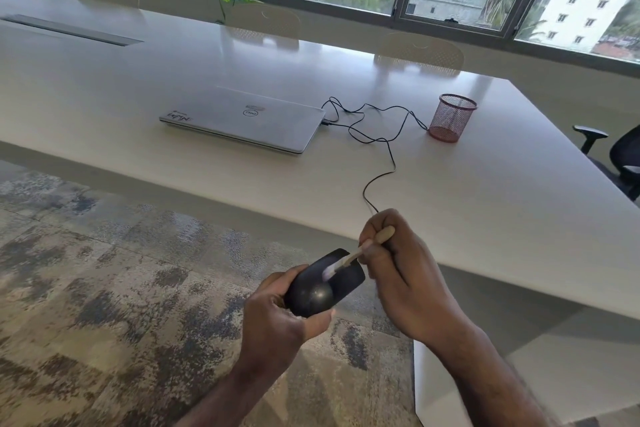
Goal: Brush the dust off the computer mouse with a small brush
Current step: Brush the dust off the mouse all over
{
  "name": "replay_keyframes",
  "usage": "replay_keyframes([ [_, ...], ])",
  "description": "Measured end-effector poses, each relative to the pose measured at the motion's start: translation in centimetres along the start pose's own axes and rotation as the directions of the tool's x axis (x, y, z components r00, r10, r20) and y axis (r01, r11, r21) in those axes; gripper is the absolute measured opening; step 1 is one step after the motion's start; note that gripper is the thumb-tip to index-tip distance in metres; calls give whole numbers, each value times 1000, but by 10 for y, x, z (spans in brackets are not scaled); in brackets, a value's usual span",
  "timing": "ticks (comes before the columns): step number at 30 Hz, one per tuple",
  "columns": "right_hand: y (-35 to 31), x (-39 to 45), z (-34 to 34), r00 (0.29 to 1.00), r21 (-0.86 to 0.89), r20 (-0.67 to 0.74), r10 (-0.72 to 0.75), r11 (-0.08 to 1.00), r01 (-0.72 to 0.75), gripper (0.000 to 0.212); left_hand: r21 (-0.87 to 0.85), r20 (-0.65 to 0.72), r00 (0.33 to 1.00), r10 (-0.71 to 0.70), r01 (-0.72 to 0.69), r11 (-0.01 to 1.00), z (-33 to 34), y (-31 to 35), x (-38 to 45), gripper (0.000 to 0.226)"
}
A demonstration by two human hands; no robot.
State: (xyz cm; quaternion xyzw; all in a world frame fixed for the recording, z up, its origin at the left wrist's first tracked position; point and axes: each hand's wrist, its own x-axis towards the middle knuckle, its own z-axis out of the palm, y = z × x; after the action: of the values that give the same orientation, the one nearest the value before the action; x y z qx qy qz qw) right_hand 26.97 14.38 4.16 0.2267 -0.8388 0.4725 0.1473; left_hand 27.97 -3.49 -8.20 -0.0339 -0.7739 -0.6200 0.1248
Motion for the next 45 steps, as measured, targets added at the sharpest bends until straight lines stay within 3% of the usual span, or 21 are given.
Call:
replay_keyframes([
  [4,2,0,0,1000,-106,-13,-16,994,15,12,5,-3,1000,3,-3,1000,-1,-2,1,61],
  [7,1,0,0,997,-39,-80,-20,999,16,8,14,-4,1000,4,-4,1000,-1,-4,2,60],
  [10,0,-1,3,1000,-5,-10,8,1000,-8,8,12,-6,1000,12,-12,1000,0,-3,3,60],
  [15,7,-1,2,999,-151,-17,43,988,-45,18,4,-9,1000,21,-21,1000,0,-3,3,59],
  [20,5,-3,1,987,-1,-145,65,998,-66,10,-4,-6,1000,-5,5,1000,-1,-4,3,59],
  [22,4,-4,2,992,47,-95,87,995,-83,6,-10,-7,1000,-11,11,1000,0,-4,4,60],
  [26,12,-5,1,995,-88,-40,94,991,-97,19,-27,-15,1000,-8,7,1000,1,-2,5,59],
  [29,14,-6,-2,989,-78,-118,93,992,-103,18,-16,-16,1000,-9,9,1000,0,0,3,57],
  [32,8,-8,-1,965,55,-244,95,995,-85,8,-13,-21,999,-28,28,1000,0,0,3,57],
  [35,5,-13,2,963,146,-247,104,987,-69,10,-24,-36,998,-43,42,999,2,2,3,58],
  [38,11,-17,2,966,64,-232,111,993,-99,10,-42,-47,998,-52,50,998,3,3,4,57],
  [41,18,-19,-1,940,5,-323,110,993,-115,9,-56,-54,997,-64,61,997,4,6,4,58],
  [45,22,-26,-1,900,142,-405,163,983,-115,13,-79,-63,995,-79,74,994,8,15,5,53],
])
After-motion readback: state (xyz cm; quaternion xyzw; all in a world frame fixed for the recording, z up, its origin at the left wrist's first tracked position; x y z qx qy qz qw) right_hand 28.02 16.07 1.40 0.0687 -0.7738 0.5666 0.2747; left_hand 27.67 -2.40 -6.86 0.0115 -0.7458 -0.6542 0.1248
